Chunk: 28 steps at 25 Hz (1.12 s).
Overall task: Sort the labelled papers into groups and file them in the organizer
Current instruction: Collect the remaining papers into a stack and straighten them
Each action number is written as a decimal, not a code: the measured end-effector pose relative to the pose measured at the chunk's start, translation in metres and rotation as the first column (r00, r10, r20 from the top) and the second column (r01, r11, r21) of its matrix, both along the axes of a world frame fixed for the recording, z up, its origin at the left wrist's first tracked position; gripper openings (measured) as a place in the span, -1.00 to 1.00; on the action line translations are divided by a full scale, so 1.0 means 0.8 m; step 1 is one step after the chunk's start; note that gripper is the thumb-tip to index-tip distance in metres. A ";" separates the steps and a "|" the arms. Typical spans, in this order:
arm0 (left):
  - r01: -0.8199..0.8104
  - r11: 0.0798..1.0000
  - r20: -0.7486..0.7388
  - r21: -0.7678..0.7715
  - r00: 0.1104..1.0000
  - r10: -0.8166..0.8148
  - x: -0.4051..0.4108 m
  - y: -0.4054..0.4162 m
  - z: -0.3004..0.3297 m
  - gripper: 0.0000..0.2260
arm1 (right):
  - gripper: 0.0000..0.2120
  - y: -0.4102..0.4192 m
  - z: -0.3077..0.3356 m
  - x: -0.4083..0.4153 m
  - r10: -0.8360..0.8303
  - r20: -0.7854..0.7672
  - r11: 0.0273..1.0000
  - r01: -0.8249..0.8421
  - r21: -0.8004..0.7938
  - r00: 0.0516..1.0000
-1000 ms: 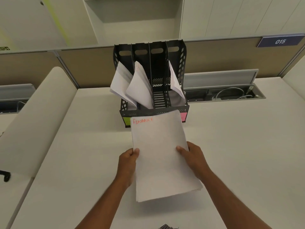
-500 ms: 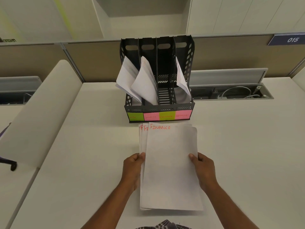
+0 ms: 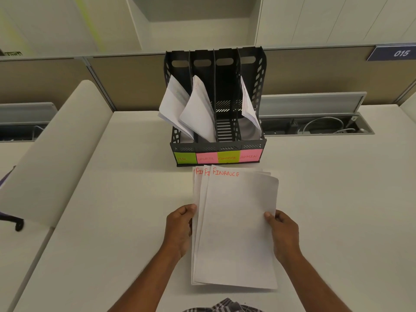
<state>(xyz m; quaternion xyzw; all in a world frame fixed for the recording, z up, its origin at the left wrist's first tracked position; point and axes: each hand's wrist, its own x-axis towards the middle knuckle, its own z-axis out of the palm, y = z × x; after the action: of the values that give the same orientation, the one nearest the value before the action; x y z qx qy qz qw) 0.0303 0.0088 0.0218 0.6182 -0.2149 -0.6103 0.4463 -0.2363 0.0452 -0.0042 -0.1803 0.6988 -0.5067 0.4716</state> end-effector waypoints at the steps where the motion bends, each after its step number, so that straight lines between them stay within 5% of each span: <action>1: -0.020 1.000 0.009 -0.015 1.000 0.020 0.001 -0.001 0.000 -0.89 | -0.93 0.000 -0.002 -0.001 -0.013 0.007 1.000 0.013 0.003 1.000; 7: 0.010 0.986 0.172 -0.166 0.985 0.019 0.004 0.001 0.002 -0.89 | -0.89 0.005 -0.010 -0.018 -0.046 0.068 0.999 0.044 0.022 0.997; 13: 0.062 0.966 0.248 -0.250 0.969 0.002 -0.003 0.009 0.002 -0.96 | -0.85 0.012 -0.005 -0.011 0.098 0.145 0.995 -0.096 -0.019 0.985; 19: 0.113 0.930 0.305 -0.350 0.952 0.000 -0.009 0.014 0.011 -0.57 | -0.90 0.006 -0.001 0.001 0.106 0.113 0.988 -0.092 -0.128 0.988; 28: 0.186 0.948 0.367 -0.259 0.927 -0.081 -0.007 0.007 0.010 -0.82 | -0.86 0.008 -0.005 0.000 0.105 0.129 0.974 -0.076 -0.212 0.986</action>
<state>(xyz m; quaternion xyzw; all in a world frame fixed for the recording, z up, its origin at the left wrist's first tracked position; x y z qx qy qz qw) 0.0247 0.0144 0.0300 0.6289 -0.4200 -0.4812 0.4432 -0.2366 0.0513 -0.0083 -0.2238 0.5989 -0.5658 0.5207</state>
